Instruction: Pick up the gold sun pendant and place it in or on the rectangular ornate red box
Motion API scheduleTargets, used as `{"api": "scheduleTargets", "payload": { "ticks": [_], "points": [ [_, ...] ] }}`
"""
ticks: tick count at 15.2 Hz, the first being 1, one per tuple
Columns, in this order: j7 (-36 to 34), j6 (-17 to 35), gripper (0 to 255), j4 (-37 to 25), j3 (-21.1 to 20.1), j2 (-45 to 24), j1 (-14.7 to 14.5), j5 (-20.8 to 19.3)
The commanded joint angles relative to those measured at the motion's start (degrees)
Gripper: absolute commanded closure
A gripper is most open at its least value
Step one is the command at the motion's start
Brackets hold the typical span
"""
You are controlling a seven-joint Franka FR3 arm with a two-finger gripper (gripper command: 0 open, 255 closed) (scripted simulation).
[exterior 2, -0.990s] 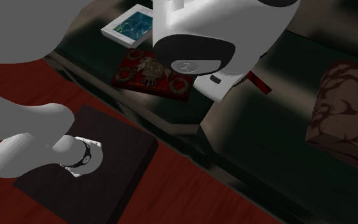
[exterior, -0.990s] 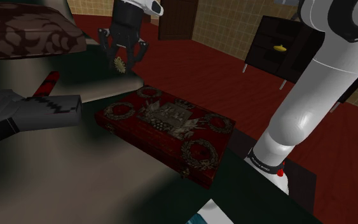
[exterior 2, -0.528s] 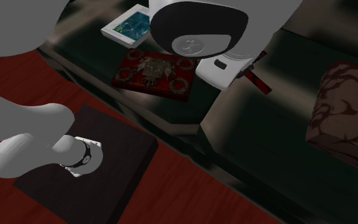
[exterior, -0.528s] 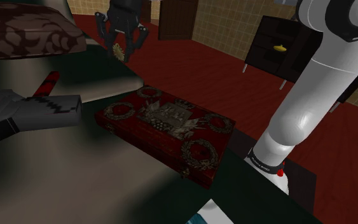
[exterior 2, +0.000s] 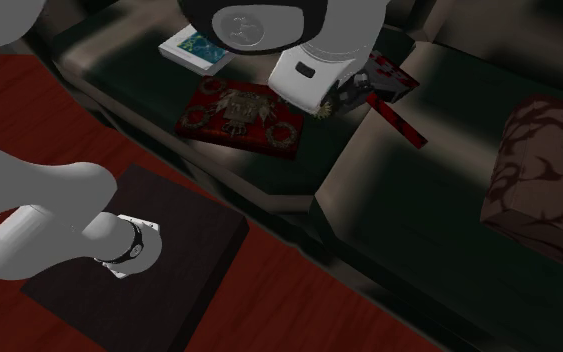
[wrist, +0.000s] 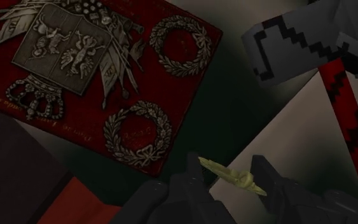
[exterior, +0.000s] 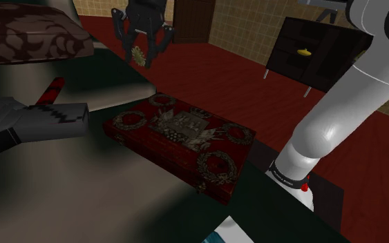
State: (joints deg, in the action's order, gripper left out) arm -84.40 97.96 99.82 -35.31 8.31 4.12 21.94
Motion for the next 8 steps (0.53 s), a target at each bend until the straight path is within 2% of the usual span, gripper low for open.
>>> {"api": "scheduleTargets", "payload": {
  "ticks": [1, 8],
  "points": [
    [0.55, 0.18, 255, 4.51, 0.46, 4.98, -0.55, 2.88],
    [-0.11, -0.67, 255, 16.39, 1.81, 19.55, -4.89, 10.21]
  ]
}}
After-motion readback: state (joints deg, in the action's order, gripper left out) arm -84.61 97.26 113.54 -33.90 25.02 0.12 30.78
